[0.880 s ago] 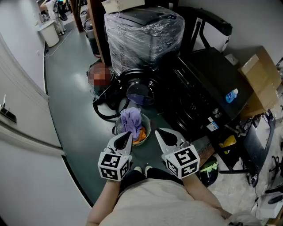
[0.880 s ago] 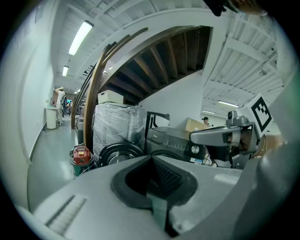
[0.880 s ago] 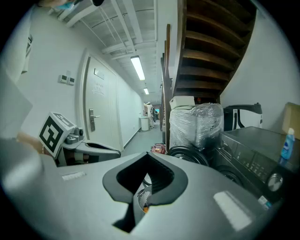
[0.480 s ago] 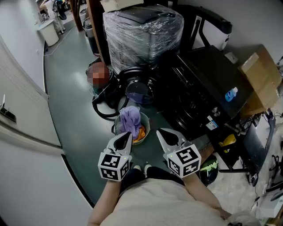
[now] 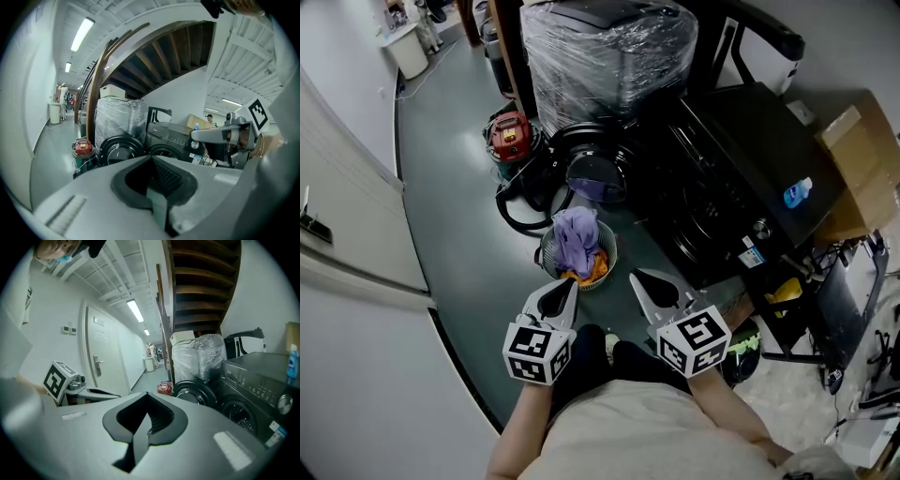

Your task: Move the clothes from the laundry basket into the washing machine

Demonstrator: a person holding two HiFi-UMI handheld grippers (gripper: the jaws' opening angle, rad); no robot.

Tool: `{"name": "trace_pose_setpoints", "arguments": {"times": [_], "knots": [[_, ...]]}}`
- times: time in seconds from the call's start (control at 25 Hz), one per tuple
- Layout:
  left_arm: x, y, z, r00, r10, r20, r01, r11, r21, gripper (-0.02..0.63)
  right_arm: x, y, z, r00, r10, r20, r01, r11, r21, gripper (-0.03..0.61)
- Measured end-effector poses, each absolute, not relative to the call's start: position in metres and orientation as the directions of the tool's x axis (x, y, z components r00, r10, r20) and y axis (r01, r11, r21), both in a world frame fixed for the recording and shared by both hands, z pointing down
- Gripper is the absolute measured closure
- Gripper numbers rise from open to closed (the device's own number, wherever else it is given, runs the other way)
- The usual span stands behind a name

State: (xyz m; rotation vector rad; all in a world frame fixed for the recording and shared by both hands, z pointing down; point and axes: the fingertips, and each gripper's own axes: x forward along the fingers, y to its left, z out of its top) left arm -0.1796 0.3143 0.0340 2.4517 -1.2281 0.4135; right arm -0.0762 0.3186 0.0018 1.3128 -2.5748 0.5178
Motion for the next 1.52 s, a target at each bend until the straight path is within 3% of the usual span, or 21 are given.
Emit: {"name": "trace_pose_setpoints", "arguments": {"times": [0.36, 0.76, 1.24, 1.52], "knots": [[-0.193, 0.302, 0.051, 0.559, -0.693, 0.454, -0.823, -0.530, 0.204, 0.614, -0.080, 0.291, 0.013, -0.586, -0.733, 0.346, -0.810, 0.525, -0.260, 0.554], [-0.227, 0.212, 0.061, 0.603, -0.647, 0.466, -0.788, -0.574, 0.223, 0.614, -0.109, 0.207, 0.027, -0.529, -0.752, 0.394, -0.849, 0.471, -0.241, 0.554], [-0.246, 0.129, 0.086, 0.703, -0.515, 0.489, -0.689, -0.664, 0.291, 0.614, -0.134, 0.125, 0.052, -0.441, -0.784, 0.436, -0.897, 0.399, -0.189, 0.554], [-0.244, 0.109, 0.106, 0.727, -0.454, 0.515, -0.658, -0.677, 0.331, 0.614, -0.139, 0.116, 0.078, -0.445, -0.738, 0.507, -0.892, 0.411, -0.186, 0.554]]}}
